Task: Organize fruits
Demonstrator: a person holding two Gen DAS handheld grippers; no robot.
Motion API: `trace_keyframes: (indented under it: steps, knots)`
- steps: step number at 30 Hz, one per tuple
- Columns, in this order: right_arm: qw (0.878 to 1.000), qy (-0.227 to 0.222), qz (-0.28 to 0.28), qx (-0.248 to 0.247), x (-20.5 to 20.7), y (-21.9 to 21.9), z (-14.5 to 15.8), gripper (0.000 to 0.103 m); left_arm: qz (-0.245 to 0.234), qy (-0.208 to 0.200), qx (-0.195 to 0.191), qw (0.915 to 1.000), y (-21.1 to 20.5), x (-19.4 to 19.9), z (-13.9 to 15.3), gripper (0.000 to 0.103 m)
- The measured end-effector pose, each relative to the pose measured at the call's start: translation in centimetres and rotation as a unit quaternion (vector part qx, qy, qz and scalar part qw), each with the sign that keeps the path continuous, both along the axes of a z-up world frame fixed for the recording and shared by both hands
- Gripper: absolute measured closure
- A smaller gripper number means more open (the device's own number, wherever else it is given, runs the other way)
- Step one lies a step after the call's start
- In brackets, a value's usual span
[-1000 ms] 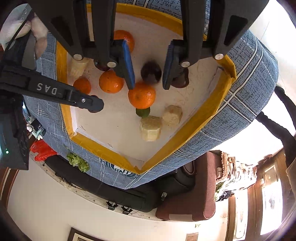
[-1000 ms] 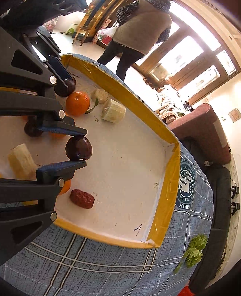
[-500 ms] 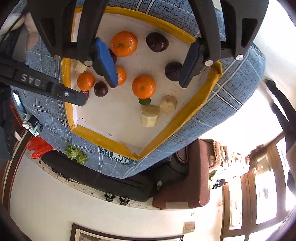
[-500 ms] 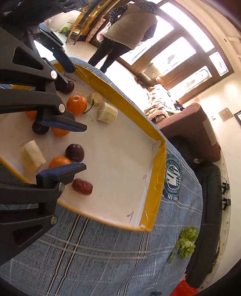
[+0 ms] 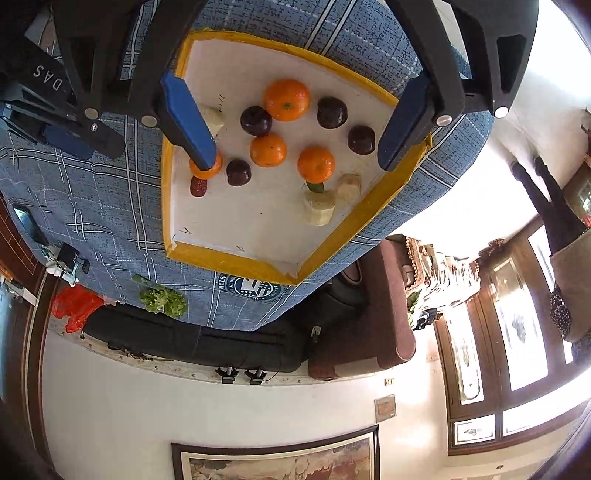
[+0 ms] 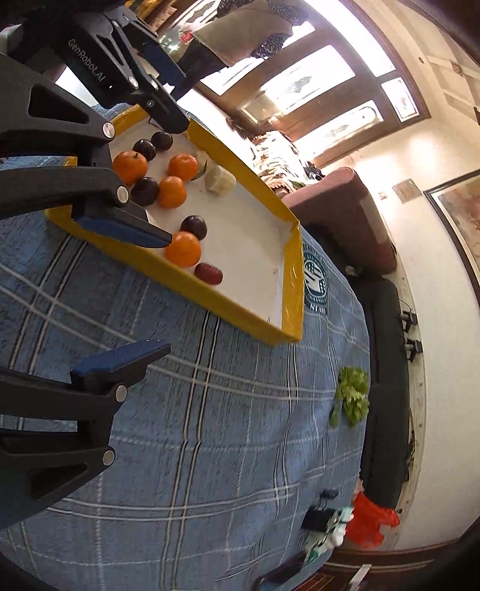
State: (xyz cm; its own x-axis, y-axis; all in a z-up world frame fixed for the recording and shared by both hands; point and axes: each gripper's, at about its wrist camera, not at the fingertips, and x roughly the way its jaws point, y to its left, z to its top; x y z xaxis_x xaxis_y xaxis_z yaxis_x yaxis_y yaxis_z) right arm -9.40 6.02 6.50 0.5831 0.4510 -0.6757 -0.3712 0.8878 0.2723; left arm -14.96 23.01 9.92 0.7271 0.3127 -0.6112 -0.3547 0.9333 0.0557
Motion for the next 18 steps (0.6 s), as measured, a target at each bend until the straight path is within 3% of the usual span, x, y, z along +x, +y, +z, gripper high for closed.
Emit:
trace_keyframes:
  steps: [18]
  knots:
    - [0.998,-0.06,-0.026,-0.005,-4.9,-2.8,1.9,0.041,-0.015,-0.038,0.041,0.9983,-4.9,-3.5,2.5,0.011]
